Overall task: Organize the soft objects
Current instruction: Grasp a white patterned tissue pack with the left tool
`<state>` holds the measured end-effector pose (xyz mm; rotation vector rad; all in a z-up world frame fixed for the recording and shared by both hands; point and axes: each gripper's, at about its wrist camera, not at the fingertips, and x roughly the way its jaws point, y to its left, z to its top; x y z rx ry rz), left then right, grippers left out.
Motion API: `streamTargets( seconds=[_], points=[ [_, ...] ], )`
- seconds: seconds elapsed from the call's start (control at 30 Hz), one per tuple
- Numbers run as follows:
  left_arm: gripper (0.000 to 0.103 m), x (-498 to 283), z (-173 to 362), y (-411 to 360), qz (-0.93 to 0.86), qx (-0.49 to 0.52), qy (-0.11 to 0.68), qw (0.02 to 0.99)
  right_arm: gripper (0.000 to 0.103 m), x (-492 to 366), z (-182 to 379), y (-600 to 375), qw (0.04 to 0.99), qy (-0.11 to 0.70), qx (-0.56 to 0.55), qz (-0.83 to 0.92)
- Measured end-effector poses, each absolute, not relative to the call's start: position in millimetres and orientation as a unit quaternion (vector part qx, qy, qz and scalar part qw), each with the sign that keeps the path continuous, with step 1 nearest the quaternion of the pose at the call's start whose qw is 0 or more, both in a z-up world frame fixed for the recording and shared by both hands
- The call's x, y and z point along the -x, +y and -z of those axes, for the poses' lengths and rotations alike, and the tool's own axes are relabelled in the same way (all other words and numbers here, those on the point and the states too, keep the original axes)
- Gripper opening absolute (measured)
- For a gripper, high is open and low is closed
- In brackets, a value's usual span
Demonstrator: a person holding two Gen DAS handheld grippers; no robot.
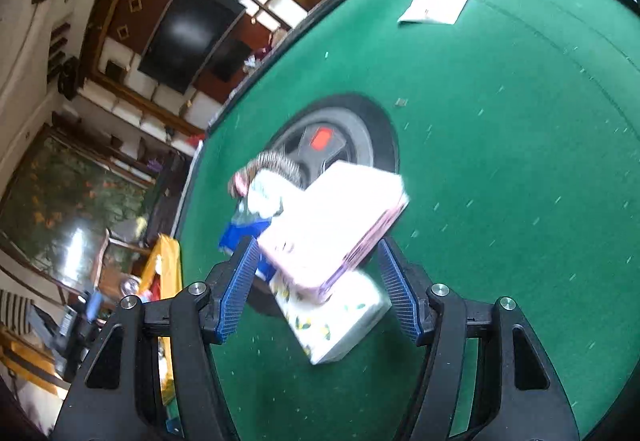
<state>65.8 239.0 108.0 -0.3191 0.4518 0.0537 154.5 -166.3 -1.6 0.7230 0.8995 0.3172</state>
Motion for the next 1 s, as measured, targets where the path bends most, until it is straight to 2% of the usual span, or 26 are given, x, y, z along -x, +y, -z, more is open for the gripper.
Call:
streamTargets(
  seconds=[0.1,0.17,0.2,0.23,0.33,0.6,1.0],
  points=[
    [0.058,-66.4,-109.0,229.9,-0.017,0.151,0.234,0.960,0.065,-154.4,4.1,-132.6,0.802,0.445,-0.343,-0.200],
    [0.059,-66.7,-108.7,218.9,0.007,0.148,0.249,0.957,0.065,-153.9,4.9,-98.8,0.756,0.462,-0.348,-0.306],
    [0.062,-67.9,-108.2,210.7,0.026,0.149,0.258,0.954,0.065,-152.6,-0.4,-85.0,0.743,0.459,-0.343,-0.345],
    [0.067,-68.8,-107.0,203.2,0.041,0.150,0.266,0.951,0.065,-151.6,-4.5,-81.3,0.746,0.452,-0.337,-0.354],
    [0.072,-75.4,-102.1,168.4,0.100,0.137,0.297,0.940,0.065,-146.3,-25.6,-88.7,0.804,0.413,-0.289,-0.317],
    [0.073,-103.9,-64.3,62.6,0.129,-0.034,0.408,0.903,0.065,-142.2,-28.3,-133.7,0.809,0.369,-0.375,-0.263],
    [0.073,-166.4,-9.0,55.2,0.126,0.026,0.505,0.853,0.065,-136.5,-32.1,-162.5,0.793,0.367,-0.406,-0.269]
  ],
)
